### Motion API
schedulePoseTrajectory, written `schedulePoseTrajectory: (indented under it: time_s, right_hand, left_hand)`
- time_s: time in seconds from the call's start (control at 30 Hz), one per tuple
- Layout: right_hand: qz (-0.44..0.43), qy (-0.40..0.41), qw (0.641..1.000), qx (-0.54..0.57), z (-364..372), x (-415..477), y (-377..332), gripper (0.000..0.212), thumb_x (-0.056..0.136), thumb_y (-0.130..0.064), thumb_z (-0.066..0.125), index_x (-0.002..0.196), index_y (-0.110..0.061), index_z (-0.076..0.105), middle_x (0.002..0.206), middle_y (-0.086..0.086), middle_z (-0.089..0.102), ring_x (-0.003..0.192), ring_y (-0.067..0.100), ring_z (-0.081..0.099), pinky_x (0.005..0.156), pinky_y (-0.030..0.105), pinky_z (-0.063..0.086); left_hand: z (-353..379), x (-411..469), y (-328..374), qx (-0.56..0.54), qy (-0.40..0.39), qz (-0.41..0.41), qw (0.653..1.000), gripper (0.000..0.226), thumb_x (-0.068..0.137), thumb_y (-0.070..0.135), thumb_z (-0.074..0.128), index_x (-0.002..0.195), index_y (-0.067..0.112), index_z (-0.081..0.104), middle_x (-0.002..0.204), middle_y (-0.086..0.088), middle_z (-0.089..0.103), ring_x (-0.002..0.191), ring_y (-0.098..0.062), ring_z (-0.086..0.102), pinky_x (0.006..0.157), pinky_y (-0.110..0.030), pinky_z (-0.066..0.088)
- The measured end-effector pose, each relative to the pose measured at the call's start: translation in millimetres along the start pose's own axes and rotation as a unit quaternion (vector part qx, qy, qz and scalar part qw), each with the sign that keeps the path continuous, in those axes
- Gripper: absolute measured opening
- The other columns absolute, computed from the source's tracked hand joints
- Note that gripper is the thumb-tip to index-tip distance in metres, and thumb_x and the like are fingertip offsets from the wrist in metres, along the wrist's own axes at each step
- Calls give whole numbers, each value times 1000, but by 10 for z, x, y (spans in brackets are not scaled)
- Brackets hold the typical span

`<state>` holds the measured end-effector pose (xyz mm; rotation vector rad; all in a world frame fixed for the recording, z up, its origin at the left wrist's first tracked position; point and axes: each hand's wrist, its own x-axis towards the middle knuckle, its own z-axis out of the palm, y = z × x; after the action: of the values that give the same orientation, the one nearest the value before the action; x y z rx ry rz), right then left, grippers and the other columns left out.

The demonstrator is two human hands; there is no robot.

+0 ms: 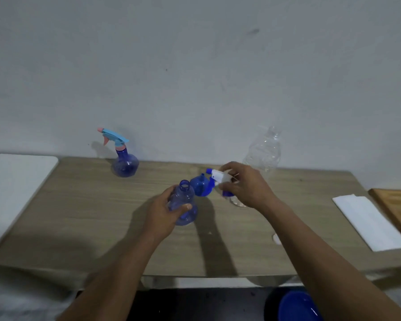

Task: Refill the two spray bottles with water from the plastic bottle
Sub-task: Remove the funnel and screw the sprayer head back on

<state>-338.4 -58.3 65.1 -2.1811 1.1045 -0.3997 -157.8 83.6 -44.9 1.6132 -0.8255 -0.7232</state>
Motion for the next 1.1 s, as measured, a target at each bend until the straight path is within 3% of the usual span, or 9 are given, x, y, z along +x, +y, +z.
schedulePoseTrajectory:
  time_s: [0.17,0.27,0.4,0.53,0.6,0.7,0.87,1.03,1.1]
  right_hand:
    - [-57,101,988,100,-390,-81,-583,36,78,-14,83,110,-25,71,94,-3,70,72,-7,63,56,4,43]
    - [-95,137,977,134,-468,-98,-856,35,80,-13,81,111,-25,71,98,-1,68,71,-9,60,58,3,43]
    - [-136,166,963,165,-426,-72,-1113,37,80,-10,79,115,-21,70,103,2,68,82,2,63,62,9,49]
    - [-166,187,950,185,-337,-20,-1254,37,82,-10,79,116,-21,69,105,0,67,88,8,63,66,11,50]
    - [-176,194,946,191,-304,4,-1296,38,83,-12,79,118,-20,68,106,0,67,90,7,63,68,12,50]
    - [-176,194,945,197,-232,46,-1311,38,84,-13,78,119,-21,66,109,0,66,92,6,63,68,11,51]
    - [-159,164,958,170,-48,103,-1207,37,86,-10,76,120,-18,65,109,1,64,85,-4,62,67,11,51]
    - [-106,90,978,155,299,141,-950,32,88,-12,74,116,-20,62,107,2,64,79,12,71,73,35,62]
    - [-99,74,984,125,470,139,-829,27,88,-11,73,111,-20,62,103,0,65,81,13,69,74,35,60]
  left_hand:
    - [18,27,-96,-9,-2,-3,1000,68,56,48,80,120,34,64,109,9,72,103,-13,68,96,-46,53]
    - [18,24,-55,-14,1,-20,1000,58,56,44,83,110,40,62,108,9,71,104,-15,68,95,-42,54]
    - [12,37,-52,7,-3,-25,1000,56,72,18,87,117,38,60,104,20,68,102,-9,65,90,-28,52]
    - [-22,58,-98,17,-18,-24,999,61,66,32,88,122,38,62,112,17,70,106,-5,66,93,-34,54]
    - [-24,66,-85,20,-21,-25,999,59,71,25,87,123,35,62,113,15,70,106,-5,66,93,-32,54]
    - [-9,84,-63,-9,-19,-38,999,49,76,6,81,111,37,65,108,12,71,106,-13,67,93,-30,54]
    - [-18,58,-62,6,-23,-25,999,49,77,17,82,117,38,63,106,17,70,100,-2,66,86,-22,52]
    - [9,44,-43,-20,-8,-40,999,57,74,6,79,125,29,63,112,10,71,103,-9,67,88,-28,55]
    - [11,58,-60,-11,-3,-40,999,56,73,8,79,122,32,63,111,10,71,102,-10,67,90,-34,56]
